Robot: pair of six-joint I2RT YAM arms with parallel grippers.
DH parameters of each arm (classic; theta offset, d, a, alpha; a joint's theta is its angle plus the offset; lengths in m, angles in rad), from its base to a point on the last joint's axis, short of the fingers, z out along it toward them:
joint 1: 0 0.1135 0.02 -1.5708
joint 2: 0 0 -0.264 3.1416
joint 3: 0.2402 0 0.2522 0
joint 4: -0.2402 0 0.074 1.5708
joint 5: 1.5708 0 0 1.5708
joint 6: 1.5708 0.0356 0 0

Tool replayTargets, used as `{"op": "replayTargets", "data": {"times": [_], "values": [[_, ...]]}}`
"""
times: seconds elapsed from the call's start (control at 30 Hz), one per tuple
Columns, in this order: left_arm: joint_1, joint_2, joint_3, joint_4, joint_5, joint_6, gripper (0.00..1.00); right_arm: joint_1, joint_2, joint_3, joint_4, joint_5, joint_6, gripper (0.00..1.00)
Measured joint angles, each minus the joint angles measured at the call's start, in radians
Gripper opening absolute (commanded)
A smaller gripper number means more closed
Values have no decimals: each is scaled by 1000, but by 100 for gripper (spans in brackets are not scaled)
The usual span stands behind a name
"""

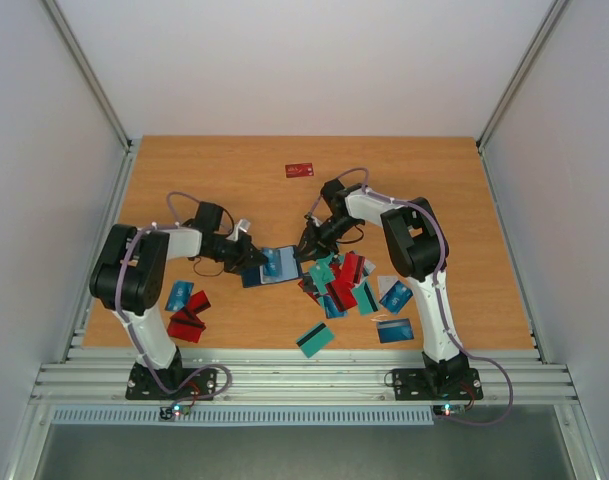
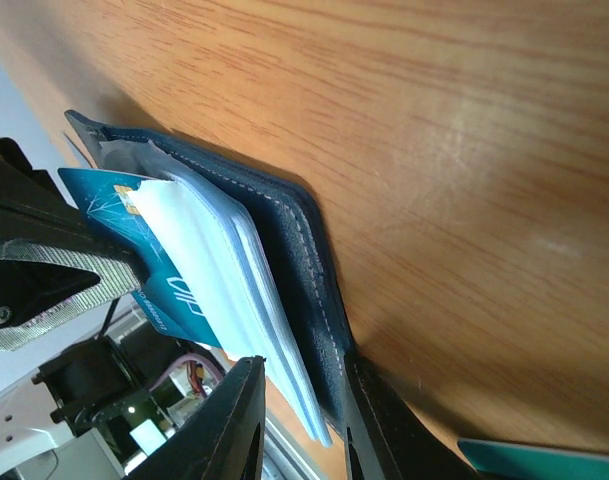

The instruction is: Put the credit cards into the card holder

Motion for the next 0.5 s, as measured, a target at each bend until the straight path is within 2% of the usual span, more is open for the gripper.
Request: {"op": "replayTargets", "data": {"times": [0.5], "values": [[0, 37, -12, 95, 25, -90, 0, 4, -7, -21, 72, -4, 82, 23]]}}
